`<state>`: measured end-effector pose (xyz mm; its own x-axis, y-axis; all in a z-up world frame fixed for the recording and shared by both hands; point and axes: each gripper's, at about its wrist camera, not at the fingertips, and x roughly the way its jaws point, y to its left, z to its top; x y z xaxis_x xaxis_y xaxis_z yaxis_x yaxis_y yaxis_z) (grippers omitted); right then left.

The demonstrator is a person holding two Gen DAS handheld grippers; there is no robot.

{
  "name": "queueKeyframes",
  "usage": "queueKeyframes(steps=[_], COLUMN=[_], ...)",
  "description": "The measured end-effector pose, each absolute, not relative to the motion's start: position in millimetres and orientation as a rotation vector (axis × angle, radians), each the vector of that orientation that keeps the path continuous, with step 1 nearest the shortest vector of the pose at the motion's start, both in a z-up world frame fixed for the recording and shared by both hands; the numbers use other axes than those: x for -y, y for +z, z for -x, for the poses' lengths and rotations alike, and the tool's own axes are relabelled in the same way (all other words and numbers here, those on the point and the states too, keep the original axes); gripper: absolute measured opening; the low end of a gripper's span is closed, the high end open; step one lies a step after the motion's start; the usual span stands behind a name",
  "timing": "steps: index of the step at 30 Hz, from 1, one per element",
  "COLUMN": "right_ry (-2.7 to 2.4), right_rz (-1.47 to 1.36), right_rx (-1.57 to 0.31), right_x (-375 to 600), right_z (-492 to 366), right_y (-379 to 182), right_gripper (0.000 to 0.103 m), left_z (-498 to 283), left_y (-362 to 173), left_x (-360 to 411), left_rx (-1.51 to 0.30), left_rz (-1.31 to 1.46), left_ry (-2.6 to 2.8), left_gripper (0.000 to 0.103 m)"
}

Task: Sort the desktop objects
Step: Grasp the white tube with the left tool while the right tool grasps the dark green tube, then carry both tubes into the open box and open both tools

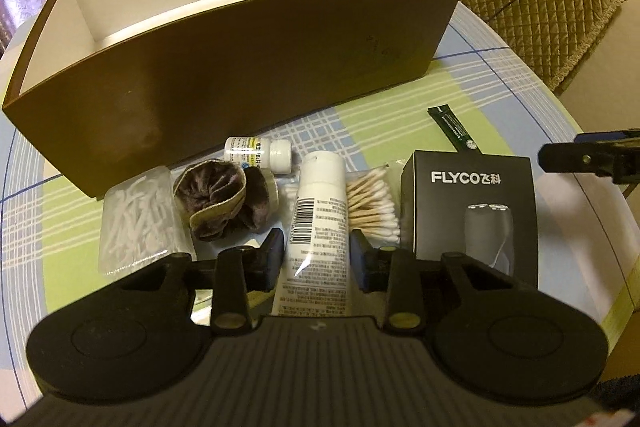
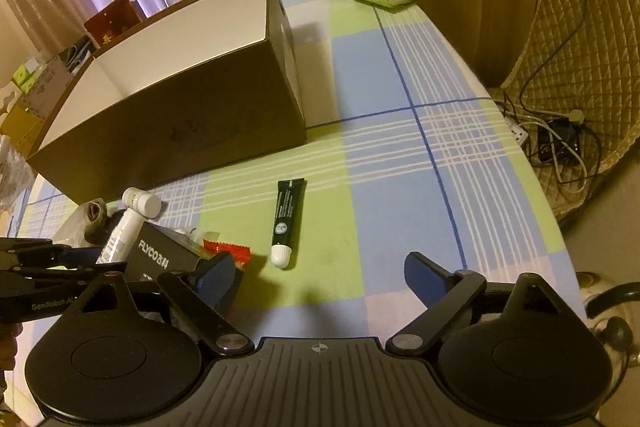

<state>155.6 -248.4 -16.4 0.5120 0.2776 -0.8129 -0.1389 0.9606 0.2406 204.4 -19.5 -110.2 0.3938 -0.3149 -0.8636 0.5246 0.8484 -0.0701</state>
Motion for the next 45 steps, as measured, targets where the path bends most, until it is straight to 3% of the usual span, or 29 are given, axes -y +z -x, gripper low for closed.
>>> queueKeyframes(steps=[13,15,22,26,32,45], right_ry=[0.344,0.360,0.408,0.435,0.450,0.532], right_rz=[-0.157,-0.137,-0.055,0.111,0.221,0.052], right_rx=[-1.050,-1.062,-1.084,-1.071,-1.085,-1.032], right_x=[234,228,213,200,191,189], right_z=[-192,-199,-215,-213,-210,-202], right_y=[-38,-43,-56,-60,-56,10], right_gripper=[0.057,0.046,0.029,0.014,0.013,0.013], left_z=[-208,-211,-217,-218,-219,-221], left_y=[-80,-77,-70,-69,-69,-46], left_x=[-14,-18,-28,-30,-31,-37], left_rx=[-0.984,-0.976,-0.965,-0.964,-0.965,-0.903], left_rz=[-0.136,-0.125,-0.102,-0.102,-0.097,-0.072], left_ry=[-0.425,-0.410,-0.385,-0.378,-0.381,-0.384], left_gripper=[0.029,0.029,0.029,0.029,0.029,0.029])
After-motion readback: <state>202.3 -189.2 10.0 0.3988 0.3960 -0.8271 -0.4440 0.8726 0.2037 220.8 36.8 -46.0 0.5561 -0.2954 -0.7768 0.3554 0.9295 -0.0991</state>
